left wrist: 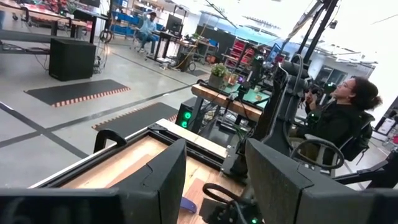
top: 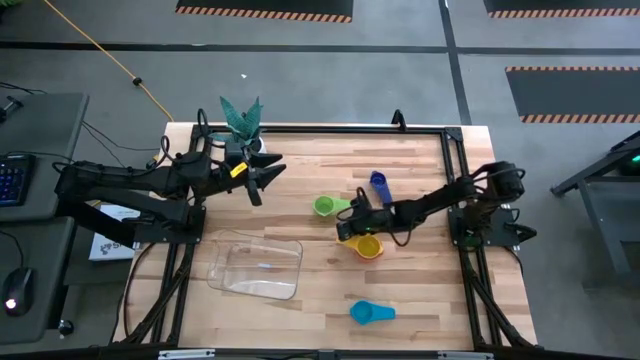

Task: Nest measuring cups in basket
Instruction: Stack the green measuring cup on top of the yellow measuring cup

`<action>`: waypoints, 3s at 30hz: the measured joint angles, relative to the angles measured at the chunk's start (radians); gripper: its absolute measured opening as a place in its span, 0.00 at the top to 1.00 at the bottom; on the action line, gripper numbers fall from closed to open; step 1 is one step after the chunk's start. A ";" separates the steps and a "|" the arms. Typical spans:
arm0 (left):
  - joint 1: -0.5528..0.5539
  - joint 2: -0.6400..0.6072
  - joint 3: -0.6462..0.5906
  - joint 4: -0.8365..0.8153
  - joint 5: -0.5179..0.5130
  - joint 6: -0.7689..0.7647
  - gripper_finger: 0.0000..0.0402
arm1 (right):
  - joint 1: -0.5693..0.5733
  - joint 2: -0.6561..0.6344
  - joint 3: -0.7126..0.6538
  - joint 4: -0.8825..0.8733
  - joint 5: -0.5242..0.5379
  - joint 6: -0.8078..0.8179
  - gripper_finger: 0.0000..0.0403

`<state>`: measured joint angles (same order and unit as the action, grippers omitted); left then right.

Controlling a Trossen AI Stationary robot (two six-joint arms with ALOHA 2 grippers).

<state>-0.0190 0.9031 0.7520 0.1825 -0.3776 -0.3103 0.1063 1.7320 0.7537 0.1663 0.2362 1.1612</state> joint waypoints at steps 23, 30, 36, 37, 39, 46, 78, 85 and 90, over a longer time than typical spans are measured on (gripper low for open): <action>0.000 0.000 0.000 -0.001 0.000 -0.001 0.61 | -0.156 0.002 0.094 -0.182 0.016 -0.194 1.00; 0.000 0.000 0.000 -0.001 0.000 -0.001 0.61 | -0.183 0.002 0.133 -0.241 -0.004 -0.279 1.00; 0.000 0.000 0.000 -0.001 0.000 -0.001 0.61 | -0.206 0.002 0.172 -0.310 -0.009 -0.346 1.00; 0.000 0.000 0.000 -0.001 0.000 -0.001 0.61 | -0.210 0.002 0.179 -0.325 -0.013 -0.358 1.00; 0.000 0.000 0.000 -0.002 0.000 0.000 0.61 | -0.217 -0.006 0.188 -0.374 -0.052 -0.398 1.00; 0.000 0.000 0.000 -0.003 0.000 0.000 0.61 | -0.160 -0.192 0.082 -0.604 -0.152 -0.507 1.00; 0.001 0.000 0.000 -0.005 -0.025 0.009 0.61 | -0.206 -0.229 -0.270 0.313 -0.040 0.217 0.43; 0.001 0.000 0.000 -0.005 -0.025 0.035 0.61 | -0.255 -0.022 -0.075 0.217 -0.146 0.170 0.42; 0.001 0.000 0.000 -0.005 -0.026 0.034 0.61 | -0.293 0.089 0.053 0.160 -0.199 0.100 0.42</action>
<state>-0.0185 0.9028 0.7517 0.1776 -0.4033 -0.2764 -0.1864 1.8206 0.8065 0.3259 0.0376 1.2609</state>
